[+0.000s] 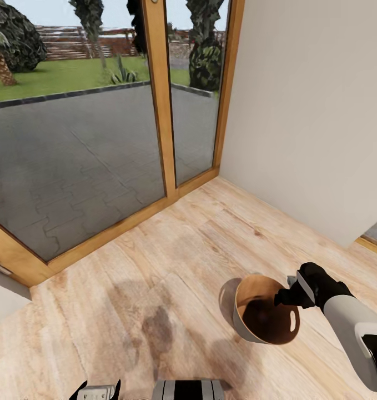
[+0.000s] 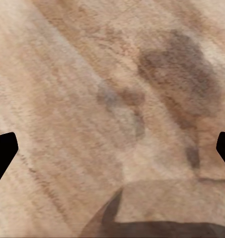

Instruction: Put the three can of soda from the living room inside the tash can in the kitchen.

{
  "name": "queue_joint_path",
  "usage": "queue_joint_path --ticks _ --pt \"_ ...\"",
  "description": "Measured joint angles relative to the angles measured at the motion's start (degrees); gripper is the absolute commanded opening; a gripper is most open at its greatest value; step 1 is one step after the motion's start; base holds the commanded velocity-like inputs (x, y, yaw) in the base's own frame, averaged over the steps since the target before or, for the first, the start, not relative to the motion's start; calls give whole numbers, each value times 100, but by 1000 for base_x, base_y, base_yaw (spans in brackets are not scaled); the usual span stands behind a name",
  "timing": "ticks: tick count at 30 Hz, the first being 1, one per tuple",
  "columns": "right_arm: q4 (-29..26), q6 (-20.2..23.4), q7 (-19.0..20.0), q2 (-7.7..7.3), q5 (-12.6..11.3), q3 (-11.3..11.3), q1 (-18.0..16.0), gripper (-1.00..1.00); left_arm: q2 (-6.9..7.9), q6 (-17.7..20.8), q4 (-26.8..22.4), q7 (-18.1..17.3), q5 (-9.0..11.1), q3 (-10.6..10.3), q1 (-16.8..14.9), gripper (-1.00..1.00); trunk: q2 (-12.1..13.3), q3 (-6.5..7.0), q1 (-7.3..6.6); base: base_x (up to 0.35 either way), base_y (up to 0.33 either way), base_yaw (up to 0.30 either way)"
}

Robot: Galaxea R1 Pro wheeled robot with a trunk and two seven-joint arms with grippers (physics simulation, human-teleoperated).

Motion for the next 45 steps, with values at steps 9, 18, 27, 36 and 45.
queue_joint_path --ticks 9,18,27,36,45 --pt "0 0 0 -3 -1 2 0 100 0 -1 0 -3 0 9 0 100 0 -1 0 0 0 0" --pt "-1 0 0 1 -1 5 0 100 0 -15 0 13 4 29 0 100 0 -1 0 0 0 0" --pt "1 -18 -11 -6 269 45 -6 -100 0 -17 -1 14 8 29 1 100 -1 0 -2 0 0 0" --pt "-1 -21 -16 -2 304 49 -6 -100 0 -13 -1 5 1 40 1 100 -1 0 -2 0 0 0" --pt "4 6 37 9 -62 14 9 -100 0 13 0 -3 0 30 0 100 11 198 -24 0 0 0"
